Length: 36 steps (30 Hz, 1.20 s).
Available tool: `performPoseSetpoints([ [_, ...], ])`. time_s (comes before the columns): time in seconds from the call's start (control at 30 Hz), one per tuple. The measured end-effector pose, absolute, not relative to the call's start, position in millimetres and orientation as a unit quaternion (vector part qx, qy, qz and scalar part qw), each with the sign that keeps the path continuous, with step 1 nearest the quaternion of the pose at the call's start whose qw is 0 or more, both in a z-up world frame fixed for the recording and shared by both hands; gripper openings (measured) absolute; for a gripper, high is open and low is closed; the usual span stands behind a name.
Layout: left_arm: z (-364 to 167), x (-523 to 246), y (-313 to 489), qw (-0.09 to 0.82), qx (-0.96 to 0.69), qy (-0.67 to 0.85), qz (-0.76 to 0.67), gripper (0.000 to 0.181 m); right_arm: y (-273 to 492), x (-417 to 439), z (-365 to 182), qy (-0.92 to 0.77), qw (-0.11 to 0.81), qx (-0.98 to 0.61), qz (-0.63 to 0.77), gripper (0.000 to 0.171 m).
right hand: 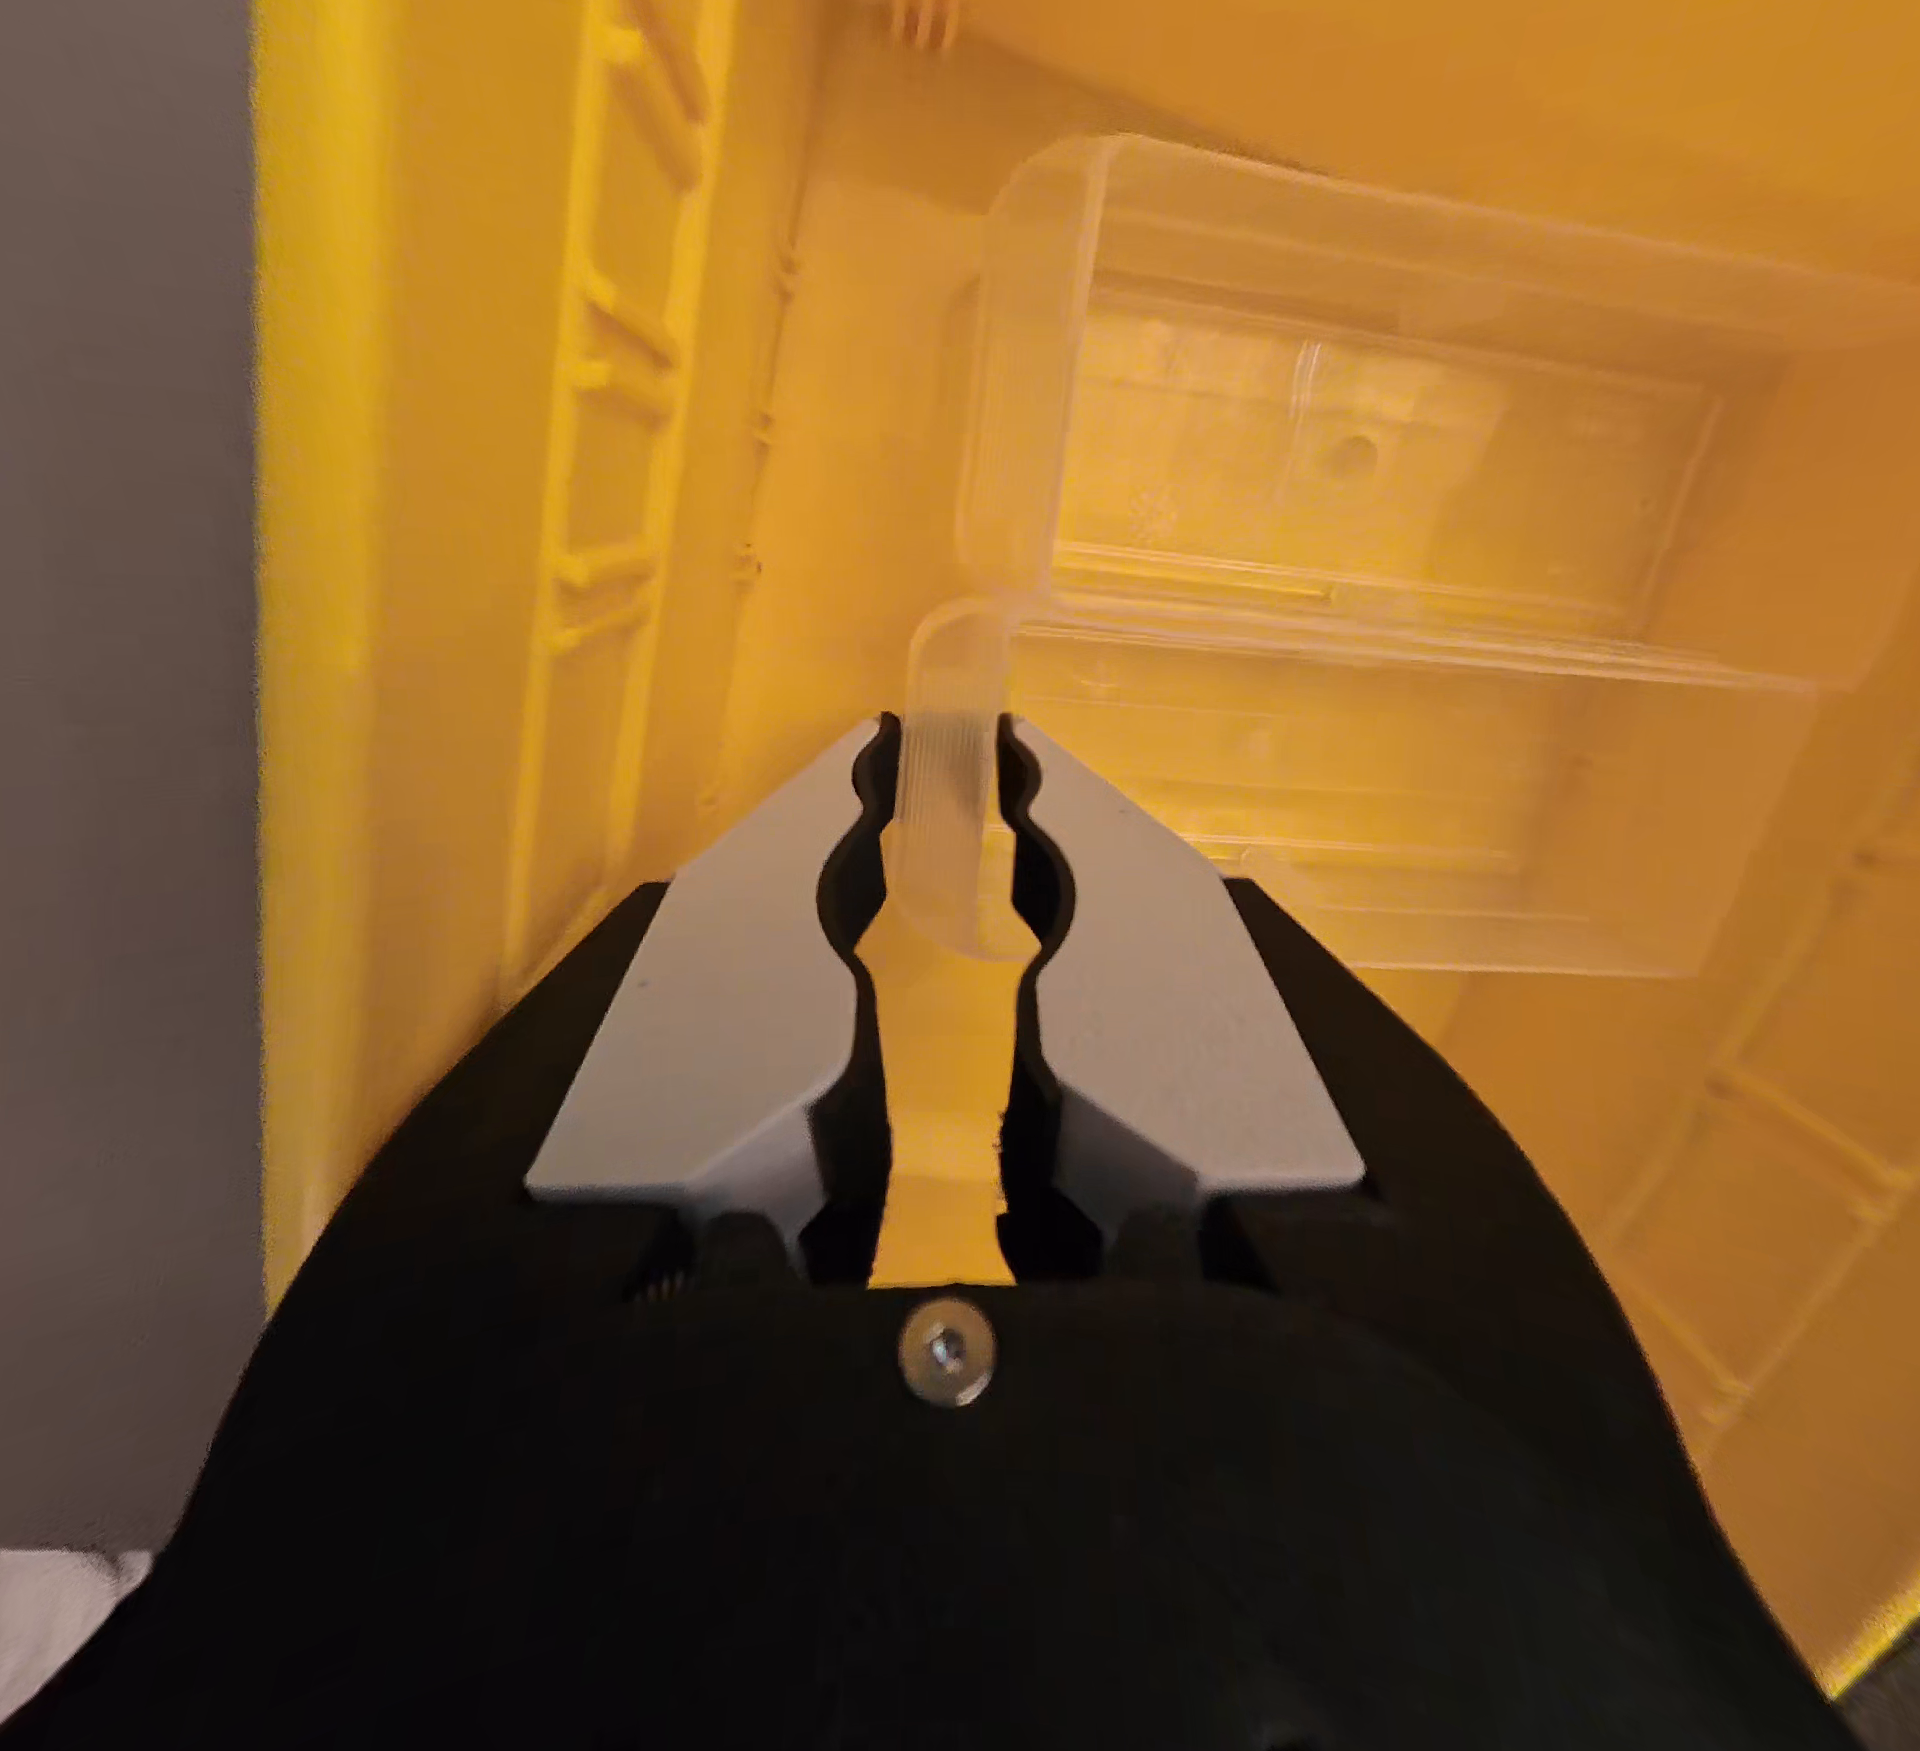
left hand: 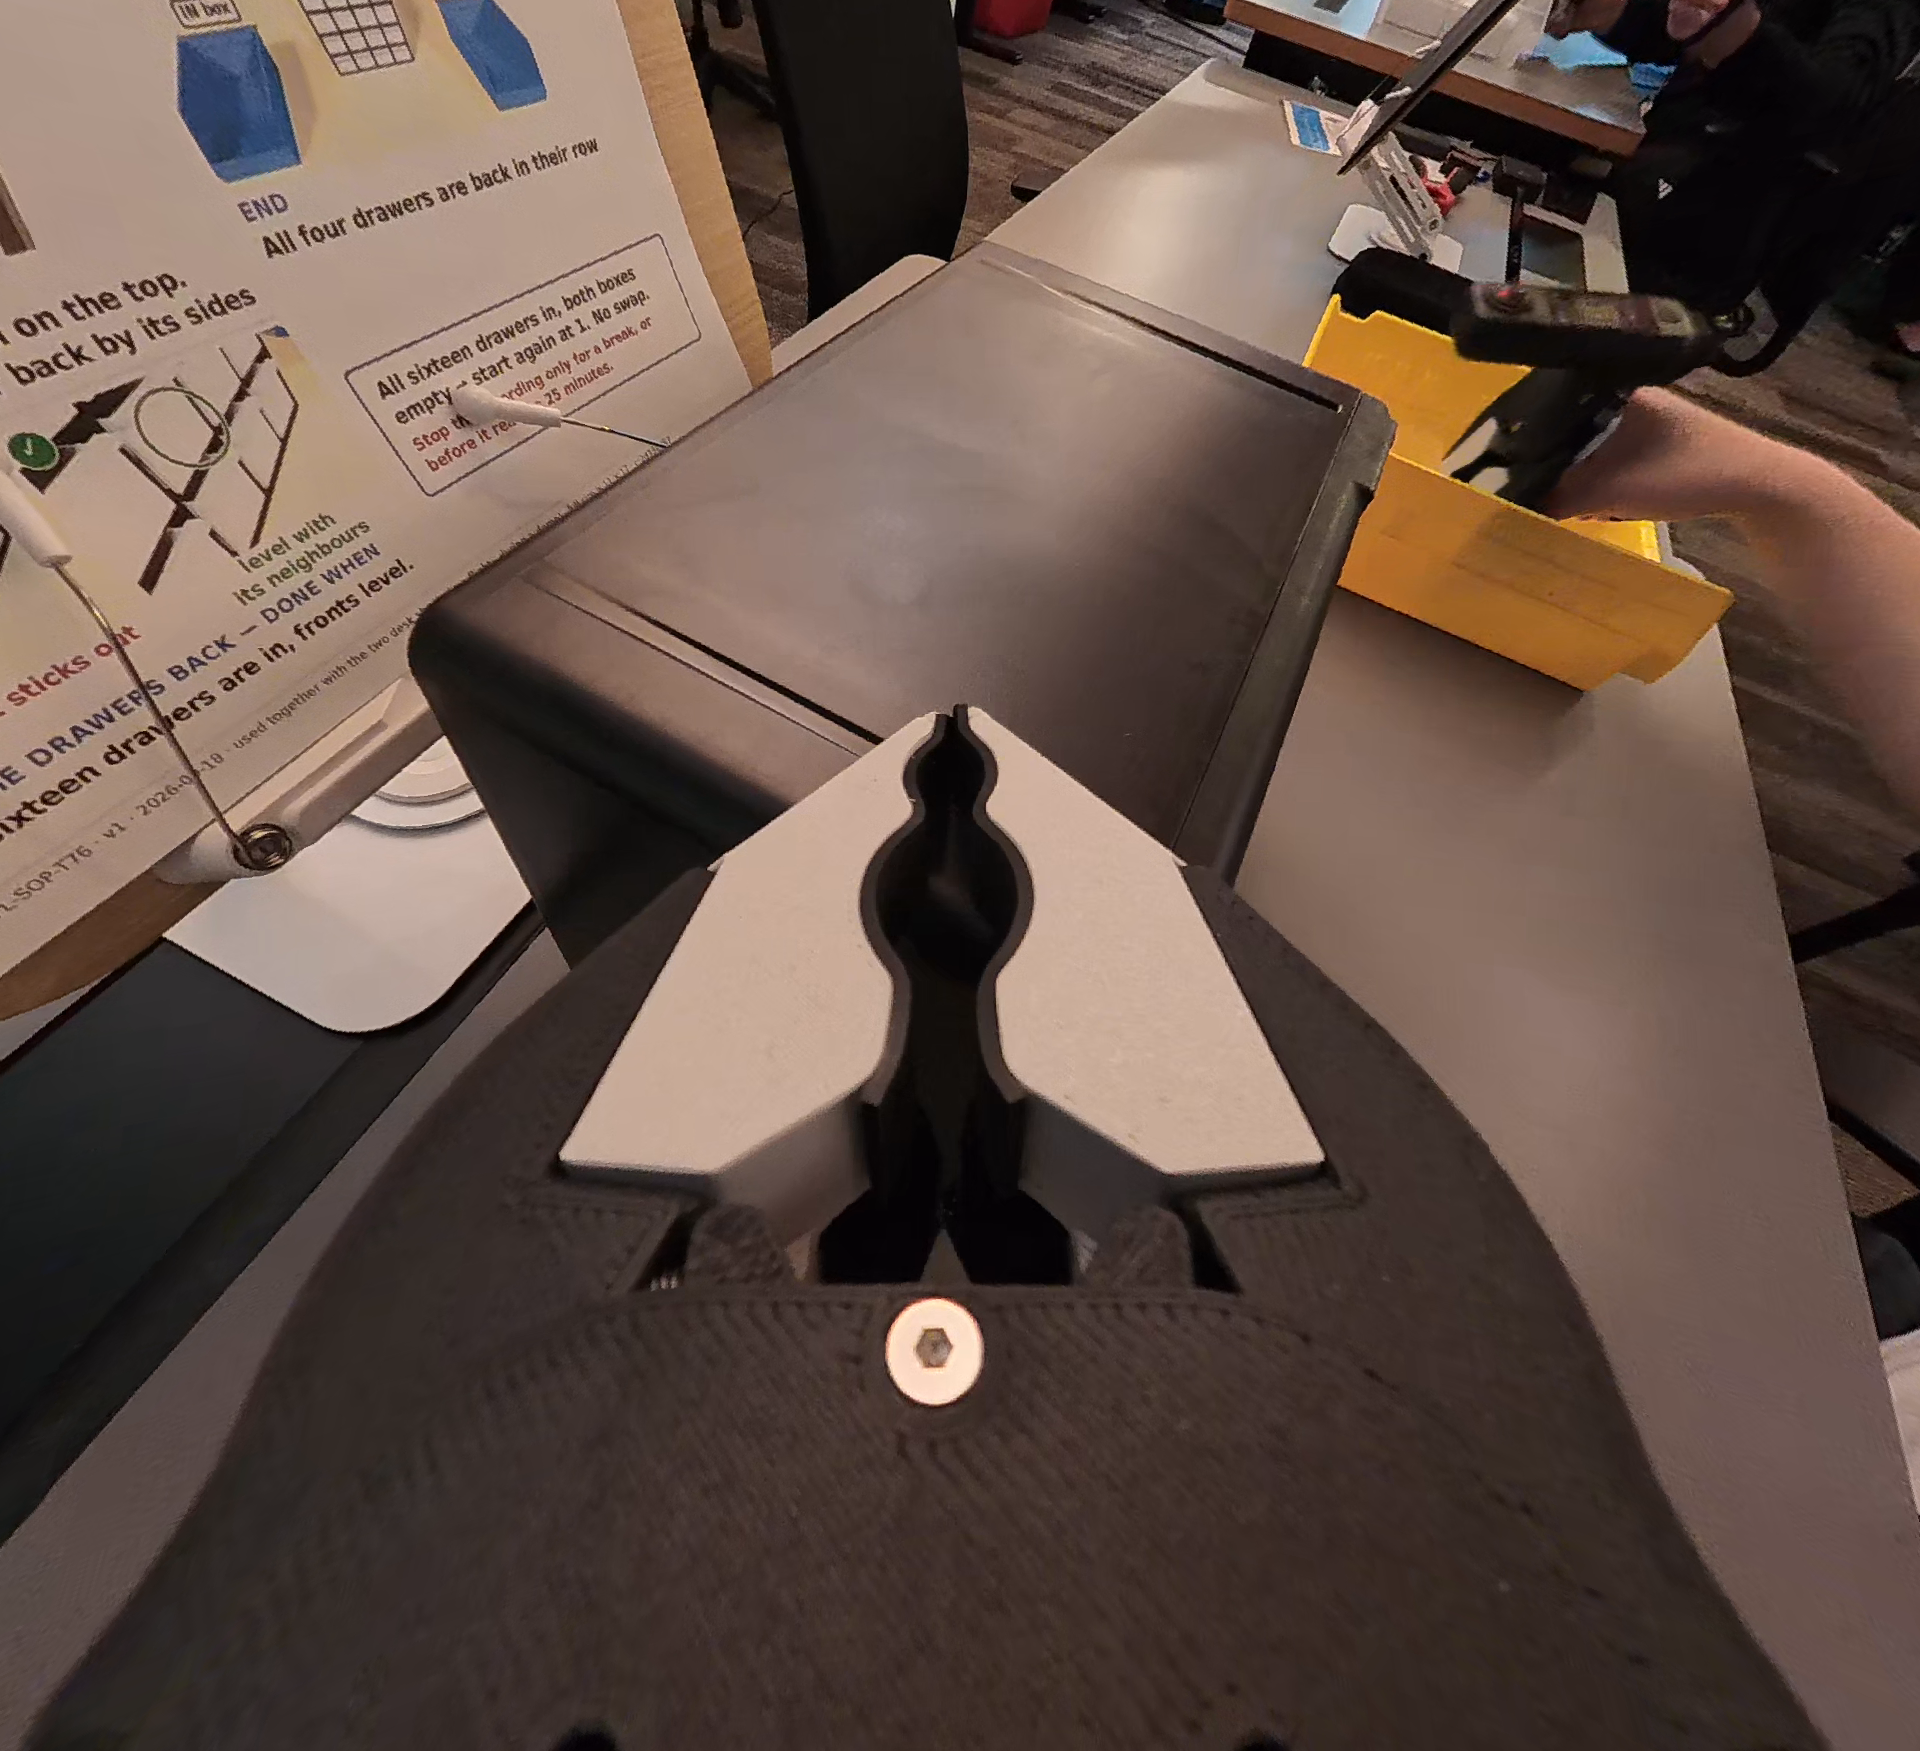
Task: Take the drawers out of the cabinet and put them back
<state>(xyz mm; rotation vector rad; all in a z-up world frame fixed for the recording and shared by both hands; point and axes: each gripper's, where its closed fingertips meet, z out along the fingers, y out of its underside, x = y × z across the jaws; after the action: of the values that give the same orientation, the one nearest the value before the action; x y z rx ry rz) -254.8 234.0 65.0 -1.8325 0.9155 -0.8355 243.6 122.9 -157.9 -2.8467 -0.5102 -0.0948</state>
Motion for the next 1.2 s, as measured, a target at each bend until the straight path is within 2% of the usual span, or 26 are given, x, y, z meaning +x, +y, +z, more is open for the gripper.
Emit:
performPoseSetpoints([
  [0.03, 65, -255, 234, 0.448, -0.740, 0.370, -0.339, 0.000, 123, 246, -159, -0.178, 0.118, -0.976, -0.042, 0.020],
  [0.1, 65, -255, 234, 0.448, -0.739, 0.370, -0.340, 0.000, 121, 246, -156, -0.176, 0.126, -0.975, -0.041, 0.022],
  [0.17, 65, -255, 234, 0.448, -0.739, 0.370, -0.341, 0.000, 126, 245, -138, -0.182, 0.176, -0.967, -0.040, 0.027],
  [0.23, 65, -255, 234, 0.448, -0.738, 0.370, -0.343, 0.000, 132, 244, -104, -0.167, 0.250, -0.953, -0.042, 0.028],
  [0.3, 65, -255, 234, 0.448, -0.738, 0.370, -0.344, 0.000, 143, 235, -47, -0.163, 0.365, -0.914, -0.069, 0.029],
  [0.4, 65, -255, 234, 0.448, -0.738, 0.370, -0.342, 0.000, 138, 153, 42, -0.251, 0.523, -0.808, -0.104, 0.030],
  [0.47, 65, -255, 234, 0.448, -0.739, 0.370, -0.340, 0.000, 125, 65, 68, -0.360, 0.578, -0.719, -0.137, 0.033],
  [0.53, 65, -255, 234, 0.448, -0.740, 0.370, -0.339, 0.000, 118, -16, 58, -0.457, 0.579, -0.649, -0.187, 0.033],
  [0.63, 65, -255, 234, 0.449, -0.741, 0.370, -0.336, 0.000, 122, -115, 4, -0.559, 0.553, -0.577, -0.219, 0.033],
  [0.77, 65, -255, 234, 0.451, -0.739, 0.371, -0.337, 0.000, 152, -179, -44, -0.609, 0.529, -0.461, -0.371, 0.034],
  [0.87, 65, -255, 233, 0.449, -0.736, 0.371, -0.344, 0.000, 168, -207, -61, -0.610, 0.544, -0.432, -0.382, 0.028],
  [1.03, 65, -255, 233, 0.446, -0.734, 0.368, -0.358, 0.000, 192, -206, -51, -0.565, 0.554, -0.436, -0.429, 0.016],
  [1.2, 65, -255, 233, 0.448, -0.735, 0.371, -0.350, 0.000, 177, -208, -52, -0.581, 0.551, -0.431, -0.416, 0.010],
])
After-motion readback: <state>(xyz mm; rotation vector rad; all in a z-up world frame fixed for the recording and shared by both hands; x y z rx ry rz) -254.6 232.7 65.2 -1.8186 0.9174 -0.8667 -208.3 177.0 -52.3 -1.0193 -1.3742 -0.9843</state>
